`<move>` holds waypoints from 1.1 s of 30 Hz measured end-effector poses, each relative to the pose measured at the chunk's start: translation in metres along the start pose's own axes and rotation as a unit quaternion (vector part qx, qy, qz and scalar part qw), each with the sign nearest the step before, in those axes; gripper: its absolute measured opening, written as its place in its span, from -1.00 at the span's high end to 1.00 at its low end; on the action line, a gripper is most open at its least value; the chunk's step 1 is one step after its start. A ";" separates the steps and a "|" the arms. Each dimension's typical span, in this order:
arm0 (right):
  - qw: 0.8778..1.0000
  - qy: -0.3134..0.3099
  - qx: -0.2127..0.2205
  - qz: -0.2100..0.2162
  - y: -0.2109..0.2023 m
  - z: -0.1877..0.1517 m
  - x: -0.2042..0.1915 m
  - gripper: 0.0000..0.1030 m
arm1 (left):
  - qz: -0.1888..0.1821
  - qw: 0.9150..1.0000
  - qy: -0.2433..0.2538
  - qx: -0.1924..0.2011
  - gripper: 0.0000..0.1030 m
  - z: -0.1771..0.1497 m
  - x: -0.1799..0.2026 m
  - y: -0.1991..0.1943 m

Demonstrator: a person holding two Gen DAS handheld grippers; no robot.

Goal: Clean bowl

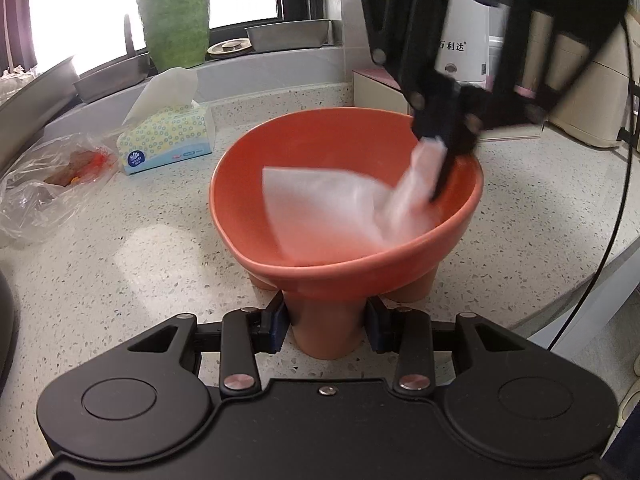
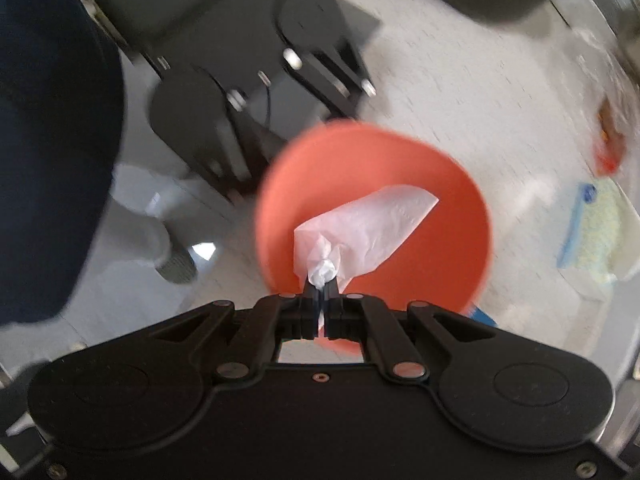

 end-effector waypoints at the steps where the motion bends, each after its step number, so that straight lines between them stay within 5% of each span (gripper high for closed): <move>1: 1.000 0.003 0.005 -0.005 0.001 0.002 0.002 0.96 | 0.000 1.000 0.000 0.000 0.26 0.000 0.000 0.000; 12: 0.996 0.034 0.059 -0.059 0.012 0.028 0.019 0.96 | 0.006 1.000 -0.001 -0.003 0.26 0.000 0.001 0.001; 17: 0.988 0.079 0.054 -0.123 0.006 0.007 0.043 0.96 | 0.018 1.000 0.006 -0.006 0.23 0.001 0.002 0.000; 22: 0.969 0.173 0.097 -0.147 -0.019 -0.030 0.050 0.96 | 0.057 0.998 0.019 0.002 0.22 0.007 0.000 -0.008; 33: 0.918 0.258 0.208 -0.218 -0.065 -0.056 0.009 0.96 | 0.106 0.994 0.021 0.016 0.14 0.013 -0.006 -0.052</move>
Point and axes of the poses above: each gripper's, at about its wrist camera, not at the fingertips, and y roughly the way its jaws point, x to its right, z to its top, the point moved 3 cm from there along y, roughly the way its jaws point, and after that the axes turned 12 degrees about x, right-handed, at the moved point
